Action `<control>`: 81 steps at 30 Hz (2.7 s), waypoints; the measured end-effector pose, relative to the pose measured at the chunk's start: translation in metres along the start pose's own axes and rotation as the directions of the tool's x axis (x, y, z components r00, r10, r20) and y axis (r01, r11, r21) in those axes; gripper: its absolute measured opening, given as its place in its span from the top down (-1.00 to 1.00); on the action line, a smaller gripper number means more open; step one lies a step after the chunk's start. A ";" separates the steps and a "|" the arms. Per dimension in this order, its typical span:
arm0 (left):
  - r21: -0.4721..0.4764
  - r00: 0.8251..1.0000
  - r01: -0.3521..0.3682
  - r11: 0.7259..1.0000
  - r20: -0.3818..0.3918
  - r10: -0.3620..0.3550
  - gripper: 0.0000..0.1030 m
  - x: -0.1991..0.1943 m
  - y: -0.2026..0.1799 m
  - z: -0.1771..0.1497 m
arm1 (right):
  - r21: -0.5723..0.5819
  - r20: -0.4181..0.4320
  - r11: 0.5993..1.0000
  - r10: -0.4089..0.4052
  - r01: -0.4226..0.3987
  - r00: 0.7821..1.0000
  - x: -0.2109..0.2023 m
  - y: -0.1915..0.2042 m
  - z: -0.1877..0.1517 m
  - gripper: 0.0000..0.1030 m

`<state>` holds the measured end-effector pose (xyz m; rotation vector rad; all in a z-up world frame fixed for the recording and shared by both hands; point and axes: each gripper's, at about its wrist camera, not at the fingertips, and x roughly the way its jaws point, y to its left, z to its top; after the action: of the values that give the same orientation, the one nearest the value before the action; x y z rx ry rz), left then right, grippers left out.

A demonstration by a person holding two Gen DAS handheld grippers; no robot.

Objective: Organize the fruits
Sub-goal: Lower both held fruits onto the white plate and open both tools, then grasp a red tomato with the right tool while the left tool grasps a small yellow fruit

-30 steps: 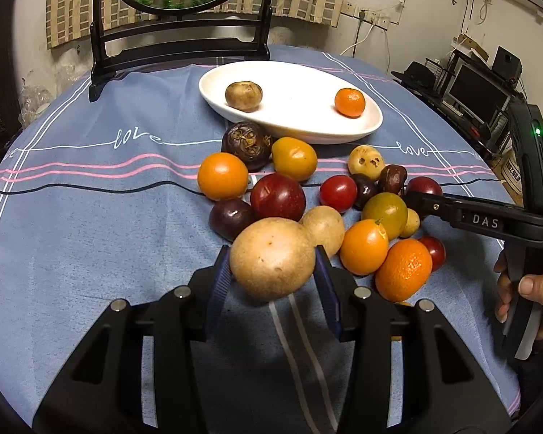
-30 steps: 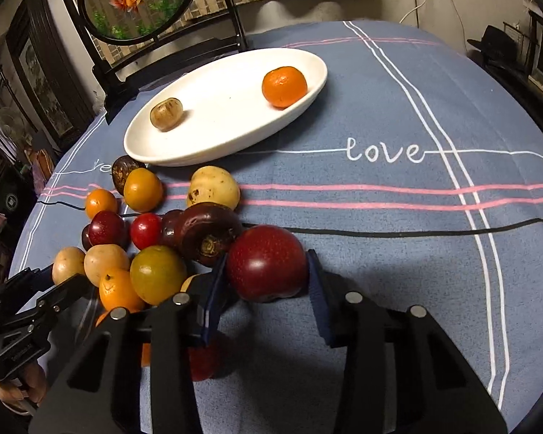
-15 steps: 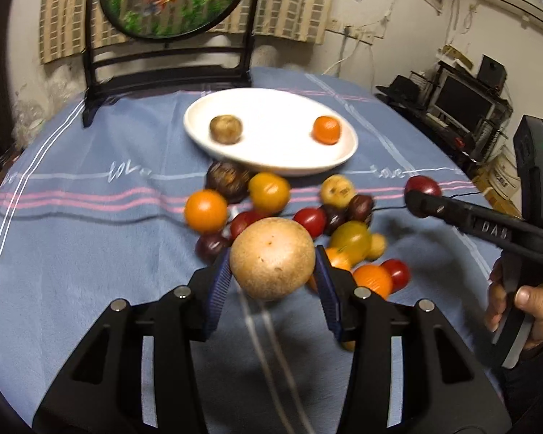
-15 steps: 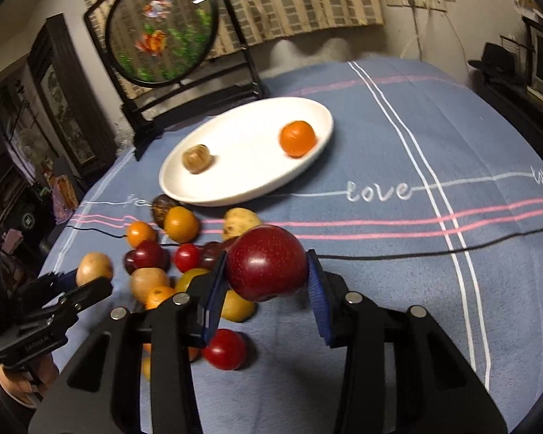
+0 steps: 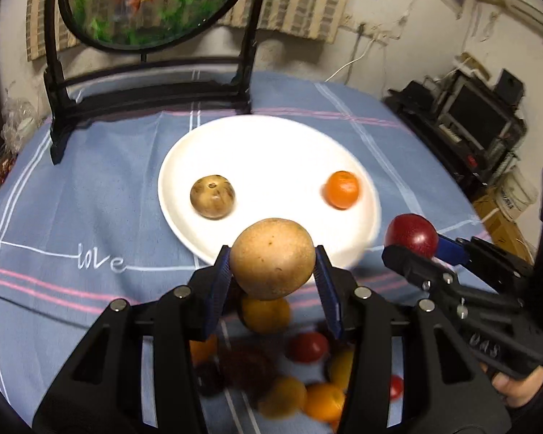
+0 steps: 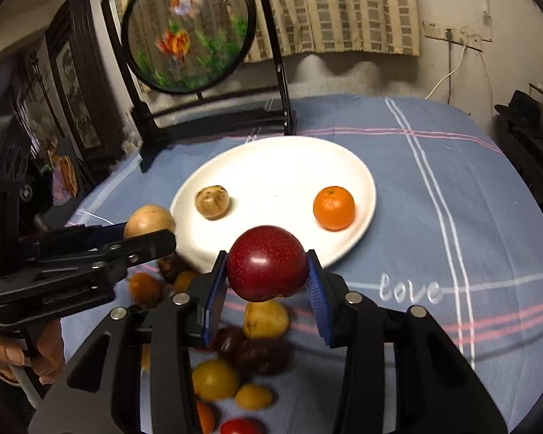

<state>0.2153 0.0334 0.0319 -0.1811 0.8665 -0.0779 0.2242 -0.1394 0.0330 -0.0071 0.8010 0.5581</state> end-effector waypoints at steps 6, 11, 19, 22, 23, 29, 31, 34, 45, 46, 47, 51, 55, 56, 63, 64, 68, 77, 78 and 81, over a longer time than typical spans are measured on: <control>-0.029 0.997 -0.036 0.999 -0.072 0.034 0.10 0.045 0.013 0.013 | -0.023 -0.084 0.999 -0.033 0.031 0.996 0.052 -0.005 0.015 0.17; -0.068 0.995 -0.079 0.995 -0.069 0.075 -0.04 0.055 0.027 0.024 | -0.038 -0.128 0.999 -0.036 0.032 0.991 0.076 -0.008 0.024 0.15; -0.099 0.992 -0.108 0.989 0.054 0.114 -0.57 0.011 0.033 0.039 | 0.019 0.031 0.999 -0.035 0.035 0.999 0.034 -0.015 0.028 -0.25; -0.093 0.991 -0.107 0.990 0.072 0.114 -0.64 -0.007 0.032 0.034 | 0.064 0.058 0.998 -0.015 0.011 0.998 0.012 -0.021 0.024 -0.25; -0.072 0.988 -0.123 0.990 0.080 0.129 -0.69 -0.014 0.029 0.030 | 0.077 0.062 0.997 -0.007 0.002 0.998 0.005 -0.024 0.022 -0.25; -0.025 0.983 -0.162 0.986 0.084 0.164 -0.73 -0.035 0.023 -0.002 | 0.124 0.040 0.992 -0.002 -0.003 0.999 -0.026 -0.029 -0.012 -0.25; -0.031 0.985 -0.153 0.988 0.077 0.155 -0.73 -0.040 0.023 -0.014 | 0.135 0.025 0.991 0.001 -0.004 1.000 -0.035 -0.029 -0.027 -0.25; -0.033 0.988 -0.138 0.990 0.067 0.140 -0.77 -0.046 0.019 -0.037 | 0.138 -0.001 0.990 0.008 -0.007 1.000 -0.043 -0.029 -0.047 -0.25; -0.039 0.993 -0.116 0.992 0.025 0.117 -0.77 -0.049 0.022 -0.099 | 0.008 -0.056 1.000 -0.003 0.004 0.998 -0.059 -0.008 -0.094 -0.25; -0.040 0.992 -0.121 0.992 0.028 0.123 -0.77 -0.049 0.024 -0.101 | -0.015 -0.065 1.000 -0.003 0.002 0.998 -0.060 -0.005 -0.098 -0.25; -0.046 0.992 -0.119 0.992 0.029 0.120 -0.77 -0.049 0.026 -0.101 | -0.031 -0.076 1.000 0.002 -0.004 0.997 -0.060 -0.002 -0.102 -0.25; -0.067 0.993 -0.108 0.992 0.036 0.111 -0.77 -0.051 0.031 -0.098 | -0.088 -0.141 0.996 0.008 -0.021 0.990 -0.056 0.008 -0.115 -0.25; -0.058 0.992 -0.118 0.991 0.034 0.120 -0.77 -0.050 0.030 -0.098 | -0.141 -0.183 0.990 -0.037 0.011 0.982 -0.048 0.018 -0.119 -0.25; -0.059 0.992 -0.116 0.991 0.034 0.118 -0.77 -0.050 0.030 -0.099 | -0.147 -0.186 0.989 -0.044 0.017 0.981 -0.046 0.019 -0.120 -0.25; -0.070 0.996 -0.093 0.993 0.001 0.093 -0.77 -0.045 0.032 -0.101 | -0.187 -0.219 0.981 -0.092 0.050 0.971 -0.031 0.028 -0.117 -0.21; -0.067 0.996 -0.094 0.993 0.000 0.095 -0.77 -0.045 0.032 -0.101 | -0.200 -0.210 0.978 -0.100 0.057 0.973 -0.030 0.031 -0.116 -0.07; -0.036 0.995 -0.096 0.995 0.005 0.096 -0.77 -0.049 0.025 -0.103 | -0.227 -0.225 0.973 -0.084 0.031 0.971 -0.019 0.038 -0.113 0.37; 0.067 0.998 -0.048 0.997 -0.034 0.051 -0.77 -0.057 -0.004 -0.129 | -0.075 -0.179 0.997 0.009 -0.022 0.984 -0.026 0.008 -0.106 0.39; 0.082 0.998 -0.047 0.996 -0.040 0.051 -0.77 -0.057 -0.009 -0.133 | -0.055 -0.171 0.998 0.017 -0.027 0.985 -0.028 0.004 -0.105 0.39; 0.120 0.997 -0.039 0.992 -0.064 0.047 -0.77 -0.055 -0.026 -0.145 | -0.018 -0.156 0.999 0.038 -0.041 0.987 -0.031 -0.005 -0.103 0.39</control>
<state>0.0694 -0.0030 -0.0137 -0.0484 0.9294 -0.0954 0.1392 -0.1801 -0.0191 -0.0546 0.9487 0.6088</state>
